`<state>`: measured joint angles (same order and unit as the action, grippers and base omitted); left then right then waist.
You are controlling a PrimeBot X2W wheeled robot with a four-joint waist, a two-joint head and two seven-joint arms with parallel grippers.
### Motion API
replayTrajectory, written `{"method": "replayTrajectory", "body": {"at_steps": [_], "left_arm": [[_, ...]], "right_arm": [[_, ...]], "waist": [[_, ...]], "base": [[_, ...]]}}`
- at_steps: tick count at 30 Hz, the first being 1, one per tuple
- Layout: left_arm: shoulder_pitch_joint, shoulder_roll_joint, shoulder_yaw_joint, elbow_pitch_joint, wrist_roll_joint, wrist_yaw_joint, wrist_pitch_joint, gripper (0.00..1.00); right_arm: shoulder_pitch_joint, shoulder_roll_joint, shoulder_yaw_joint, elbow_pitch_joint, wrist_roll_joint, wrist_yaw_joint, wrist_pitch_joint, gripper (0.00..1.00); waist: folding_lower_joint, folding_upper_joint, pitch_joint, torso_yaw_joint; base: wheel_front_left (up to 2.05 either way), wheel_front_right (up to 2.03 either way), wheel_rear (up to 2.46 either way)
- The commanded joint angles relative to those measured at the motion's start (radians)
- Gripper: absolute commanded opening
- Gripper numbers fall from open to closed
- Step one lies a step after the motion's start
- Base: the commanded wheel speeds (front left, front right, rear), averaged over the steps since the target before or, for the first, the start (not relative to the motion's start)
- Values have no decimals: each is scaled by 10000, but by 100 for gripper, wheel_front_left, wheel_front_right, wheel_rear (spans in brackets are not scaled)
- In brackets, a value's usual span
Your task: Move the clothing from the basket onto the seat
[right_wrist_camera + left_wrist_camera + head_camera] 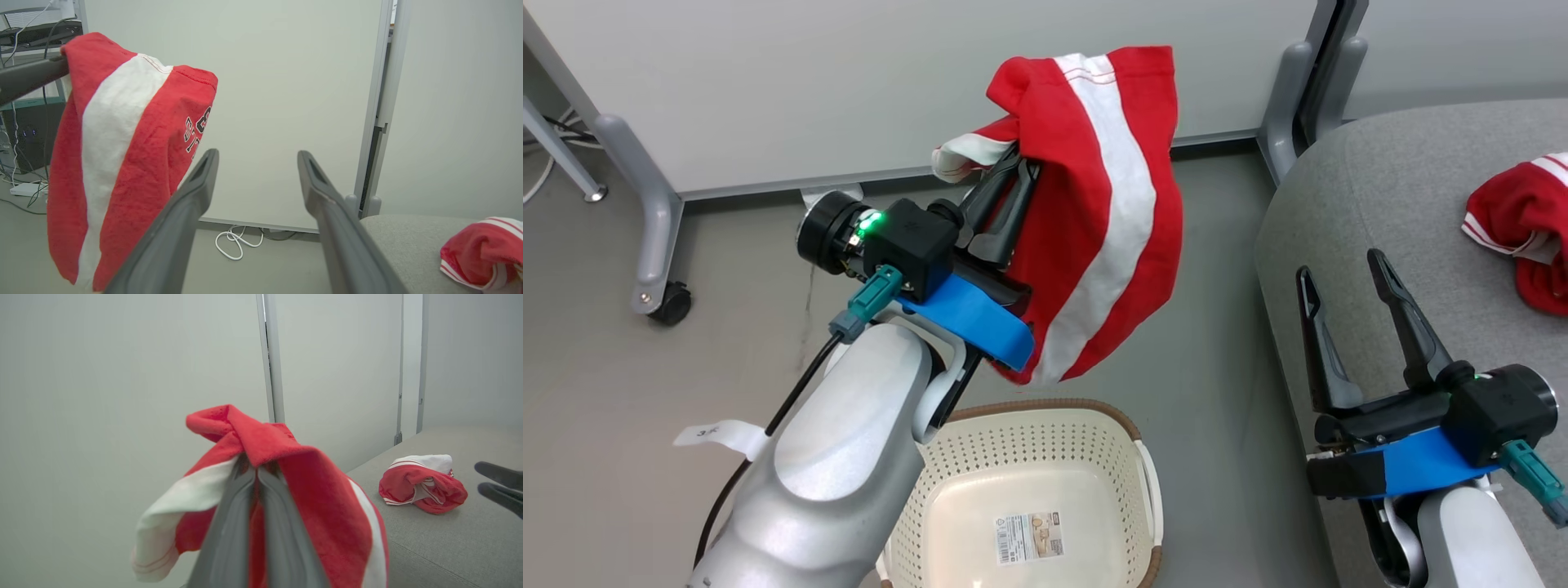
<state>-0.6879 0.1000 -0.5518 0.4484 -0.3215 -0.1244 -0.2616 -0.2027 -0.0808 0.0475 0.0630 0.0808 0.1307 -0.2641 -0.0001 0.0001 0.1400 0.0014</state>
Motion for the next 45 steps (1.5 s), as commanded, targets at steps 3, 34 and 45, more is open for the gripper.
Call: {"method": "replayTrajectory", "body": {"at_steps": [3,34,45], "left_arm": [[-193,86,-186,-65,-120,-82,-50,0],[-771,-169,-1219,62,-418,-58,-45,0],[-898,-423,-1794,-224,-502,-59,-50,0]], "right_arm": [[188,61,18,1,43,3,-5,100],[-3183,134,2908,1457,-1631,1,-3,100],[-3876,287,2377,3566,-2663,1,-2,100]], "waist": [[1,-1,-172,-59],[1,-1,316,312],[1,-1,531,548]], "base": [[0,0,0],[0,0,0],[0,0,0]]}}
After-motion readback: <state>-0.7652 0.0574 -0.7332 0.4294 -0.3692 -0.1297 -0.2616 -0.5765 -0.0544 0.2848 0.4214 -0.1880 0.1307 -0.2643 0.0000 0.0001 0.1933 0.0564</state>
